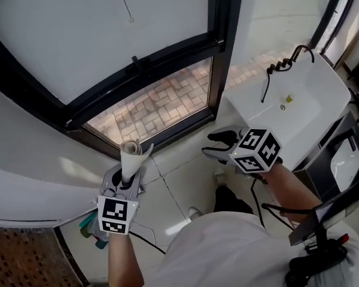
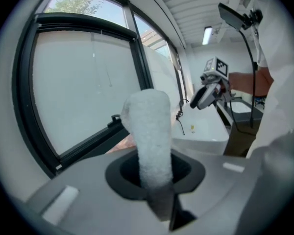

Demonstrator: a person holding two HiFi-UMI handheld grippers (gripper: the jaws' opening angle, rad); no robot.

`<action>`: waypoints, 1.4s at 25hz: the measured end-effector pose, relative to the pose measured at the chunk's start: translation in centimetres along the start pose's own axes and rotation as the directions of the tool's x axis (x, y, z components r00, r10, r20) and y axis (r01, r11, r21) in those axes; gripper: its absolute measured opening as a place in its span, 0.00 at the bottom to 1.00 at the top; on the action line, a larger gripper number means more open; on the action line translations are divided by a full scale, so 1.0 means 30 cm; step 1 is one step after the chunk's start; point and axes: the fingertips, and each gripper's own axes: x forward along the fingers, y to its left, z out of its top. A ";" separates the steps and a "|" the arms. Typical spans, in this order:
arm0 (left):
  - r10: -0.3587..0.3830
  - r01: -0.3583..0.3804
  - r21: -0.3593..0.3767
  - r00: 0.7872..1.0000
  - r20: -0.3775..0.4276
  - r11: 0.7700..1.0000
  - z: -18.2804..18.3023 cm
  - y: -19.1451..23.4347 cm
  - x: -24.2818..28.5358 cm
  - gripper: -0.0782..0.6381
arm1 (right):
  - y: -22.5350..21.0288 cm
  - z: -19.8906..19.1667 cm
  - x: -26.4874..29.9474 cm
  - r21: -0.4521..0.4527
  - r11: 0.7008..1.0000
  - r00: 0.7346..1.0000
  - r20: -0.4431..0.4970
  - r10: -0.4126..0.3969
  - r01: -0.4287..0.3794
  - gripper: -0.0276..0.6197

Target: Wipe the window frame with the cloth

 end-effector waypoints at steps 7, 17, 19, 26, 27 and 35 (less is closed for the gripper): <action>-0.062 0.065 0.106 0.997 -0.040 0.992 0.088 -0.085 -0.017 0.24 | 0.037 -0.006 -0.090 -0.079 0.997 0.999 -0.031 -0.030 0.028 0.31; -0.078 0.077 0.028 0.995 0.066 0.997 0.285 -0.300 -0.022 0.24 | 0.044 -0.070 -0.285 -0.092 0.996 1.000 0.026 0.003 0.000 0.31; -0.086 0.084 0.017 0.993 0.078 0.996 0.307 -0.333 -0.020 0.24 | 0.040 -0.084 -0.321 -0.080 0.997 0.999 0.046 0.011 -0.007 0.31; -0.118 0.118 0.009 0.990 0.080 0.993 0.356 -0.433 -0.008 0.24 | 0.020 -0.147 -0.396 -0.056 0.998 0.998 0.057 0.012 -0.009 0.31; -0.124 0.125 0.004 0.989 0.075 0.992 0.361 -0.447 -0.002 0.24 | 0.018 -0.151 -0.403 -0.057 0.998 0.998 0.057 0.013 -0.010 0.31; -0.156 0.157 -0.004 0.986 0.066 0.988 0.371 -0.503 0.051 0.24 | -0.001 -0.175 -0.431 -0.055 0.998 0.998 0.058 0.008 -0.005 0.31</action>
